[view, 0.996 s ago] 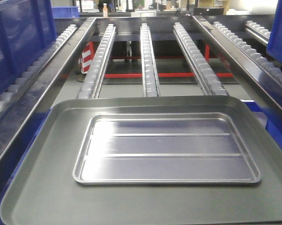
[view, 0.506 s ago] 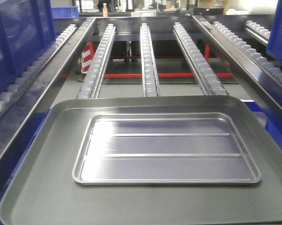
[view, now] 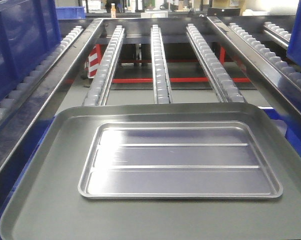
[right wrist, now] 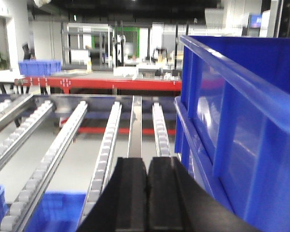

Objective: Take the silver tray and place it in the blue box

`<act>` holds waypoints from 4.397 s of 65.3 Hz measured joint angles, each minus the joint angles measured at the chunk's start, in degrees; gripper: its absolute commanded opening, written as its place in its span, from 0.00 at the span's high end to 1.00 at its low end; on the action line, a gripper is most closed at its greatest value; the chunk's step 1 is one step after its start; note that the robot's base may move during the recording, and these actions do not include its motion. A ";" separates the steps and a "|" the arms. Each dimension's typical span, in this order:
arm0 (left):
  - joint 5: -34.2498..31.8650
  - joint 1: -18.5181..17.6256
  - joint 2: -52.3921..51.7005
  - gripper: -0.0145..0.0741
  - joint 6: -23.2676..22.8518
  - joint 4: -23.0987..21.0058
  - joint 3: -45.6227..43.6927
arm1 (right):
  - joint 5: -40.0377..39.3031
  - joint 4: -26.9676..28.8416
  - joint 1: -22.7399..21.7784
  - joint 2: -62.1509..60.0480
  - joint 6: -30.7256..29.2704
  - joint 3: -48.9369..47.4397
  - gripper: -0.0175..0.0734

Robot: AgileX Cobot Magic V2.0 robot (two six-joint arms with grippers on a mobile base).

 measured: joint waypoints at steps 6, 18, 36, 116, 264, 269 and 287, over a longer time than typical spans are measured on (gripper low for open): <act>3.38 0.00 7.52 0.82 0.00 -2.24 -5.94 | 0.53 0.00 1.42 6.56 0.00 -3.08 0.54; 7.21 -4.83 20.46 0.52 3.68 -9.19 -9.95 | 1.33 0.00 9.90 16.22 0.00 -7.58 0.38; 6.01 -21.64 38.91 0.52 14.68 -24.55 -12.38 | 3.78 0.00 27.76 27.80 0.00 -8.98 0.37; 22.19 -40.12 83.49 0.54 -37.54 19.22 -37.51 | 33.03 3.85 23.46 72.70 12.10 -31.26 0.37; 25.28 -40.64 83.70 0.95 -47.75 23.19 -38.17 | 34.58 4.91 23.09 73.04 13.25 -34.39 0.74; 26.36 -40.89 81.45 0.95 -47.65 23.19 -38.17 | 35.75 5.15 23.09 71.11 13.25 -35.10 0.74; 35.23 -45.87 79.07 0.95 -51.76 29.07 -43.97 | 46.04 -0.03 25.49 68.54 16.12 -43.51 0.74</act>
